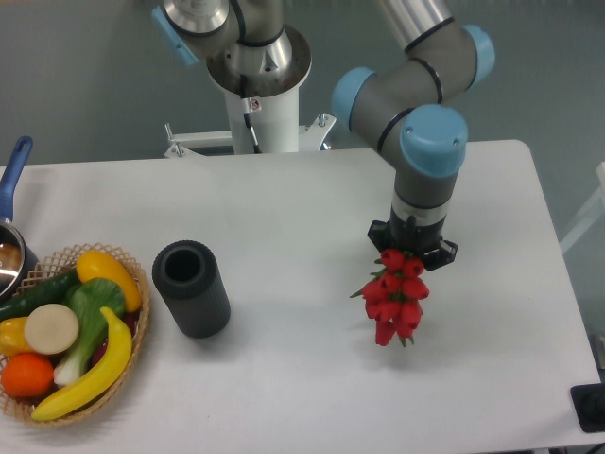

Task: Place the flowers on the table
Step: 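Lower the held red tulip bunch toward the table beside the black cylinder, then lay the tulips flat on the table and open the gripper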

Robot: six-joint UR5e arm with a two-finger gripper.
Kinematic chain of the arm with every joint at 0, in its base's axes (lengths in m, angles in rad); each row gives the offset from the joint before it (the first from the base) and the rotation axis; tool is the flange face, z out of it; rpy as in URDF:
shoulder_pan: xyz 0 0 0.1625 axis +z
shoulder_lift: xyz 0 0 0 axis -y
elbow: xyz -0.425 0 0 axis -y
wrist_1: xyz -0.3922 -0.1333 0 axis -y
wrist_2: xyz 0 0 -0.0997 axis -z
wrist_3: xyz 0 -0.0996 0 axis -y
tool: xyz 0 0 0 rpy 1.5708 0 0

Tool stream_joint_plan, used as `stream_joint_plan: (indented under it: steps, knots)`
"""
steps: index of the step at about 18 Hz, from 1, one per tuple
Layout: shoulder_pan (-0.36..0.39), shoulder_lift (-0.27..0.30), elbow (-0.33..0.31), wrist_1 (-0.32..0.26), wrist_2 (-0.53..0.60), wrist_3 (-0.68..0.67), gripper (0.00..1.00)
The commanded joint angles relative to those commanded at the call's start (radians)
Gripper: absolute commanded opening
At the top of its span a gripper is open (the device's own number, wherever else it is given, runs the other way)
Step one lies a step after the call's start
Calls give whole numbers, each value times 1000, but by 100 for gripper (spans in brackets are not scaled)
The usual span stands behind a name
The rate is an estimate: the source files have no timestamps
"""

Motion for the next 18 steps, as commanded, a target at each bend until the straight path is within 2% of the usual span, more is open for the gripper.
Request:
stream_joint_plan:
  steps: [3,5,9,14,16,18]
  knots:
    - [-8,-2,-5,2,-2,0,62]
    - [-9,0,-14,6,-2,0,100]
    - [-9,8,-49,57,0,3,100]
    - [-3,25,-60,75,3,8,100]
    - [-2,41,-86,75,20,9,100]
    - [3,52,-106,112,31,14,100]
